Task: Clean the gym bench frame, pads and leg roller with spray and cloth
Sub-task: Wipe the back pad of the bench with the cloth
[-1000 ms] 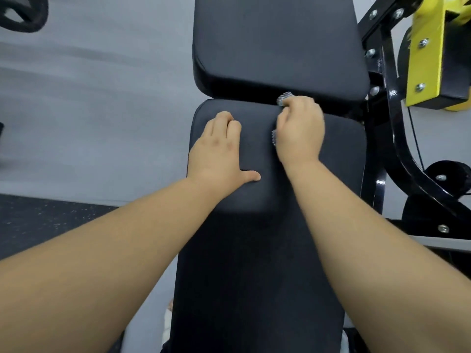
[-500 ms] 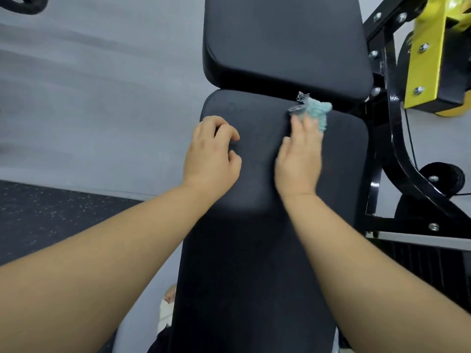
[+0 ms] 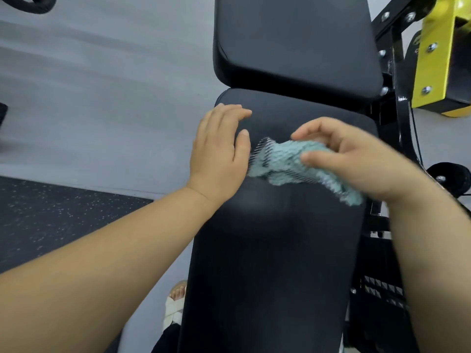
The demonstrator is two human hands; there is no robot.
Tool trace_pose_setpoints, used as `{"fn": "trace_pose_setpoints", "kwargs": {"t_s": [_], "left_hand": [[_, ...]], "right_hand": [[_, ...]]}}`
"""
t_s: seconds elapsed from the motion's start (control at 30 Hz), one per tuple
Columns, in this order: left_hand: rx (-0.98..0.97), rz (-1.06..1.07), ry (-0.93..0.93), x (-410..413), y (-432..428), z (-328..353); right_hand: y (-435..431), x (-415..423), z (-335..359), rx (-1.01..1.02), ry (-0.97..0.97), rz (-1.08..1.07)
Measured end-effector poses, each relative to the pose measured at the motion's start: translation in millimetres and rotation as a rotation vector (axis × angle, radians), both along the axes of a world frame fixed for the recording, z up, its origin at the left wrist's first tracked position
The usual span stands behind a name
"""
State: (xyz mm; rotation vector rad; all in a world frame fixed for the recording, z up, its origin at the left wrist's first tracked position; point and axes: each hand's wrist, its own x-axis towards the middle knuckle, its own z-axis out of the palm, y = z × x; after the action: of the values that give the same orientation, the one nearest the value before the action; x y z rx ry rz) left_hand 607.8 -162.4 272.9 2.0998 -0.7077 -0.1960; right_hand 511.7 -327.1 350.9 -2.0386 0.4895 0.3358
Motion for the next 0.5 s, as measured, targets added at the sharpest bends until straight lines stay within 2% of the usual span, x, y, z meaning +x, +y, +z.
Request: {"fn": "trace_pose_setpoints", "kwargs": {"t_s": [0.07,0.2,0.27,0.4,0.5], "left_hand": [[0.031,0.016,0.011,0,0,0],[0.204,0.002,0.058,-2,5,-8],[0.272,-0.052,0.104,-4,9,-12],[0.313,-0.16,0.123,-1,21,-18],[0.297,-0.164,0.118,1,30,-19]], "right_hand": [[-16,10,1,-0.235,0.023,0.001],[-1,40,-56,-0.667,-0.201,-0.368],[23,38,-91,-0.836,-0.188,-0.381],[45,27,-127,-0.931,-0.198,-0.34],[35,38,-127,-0.842,-0.244,-0.532]]}}
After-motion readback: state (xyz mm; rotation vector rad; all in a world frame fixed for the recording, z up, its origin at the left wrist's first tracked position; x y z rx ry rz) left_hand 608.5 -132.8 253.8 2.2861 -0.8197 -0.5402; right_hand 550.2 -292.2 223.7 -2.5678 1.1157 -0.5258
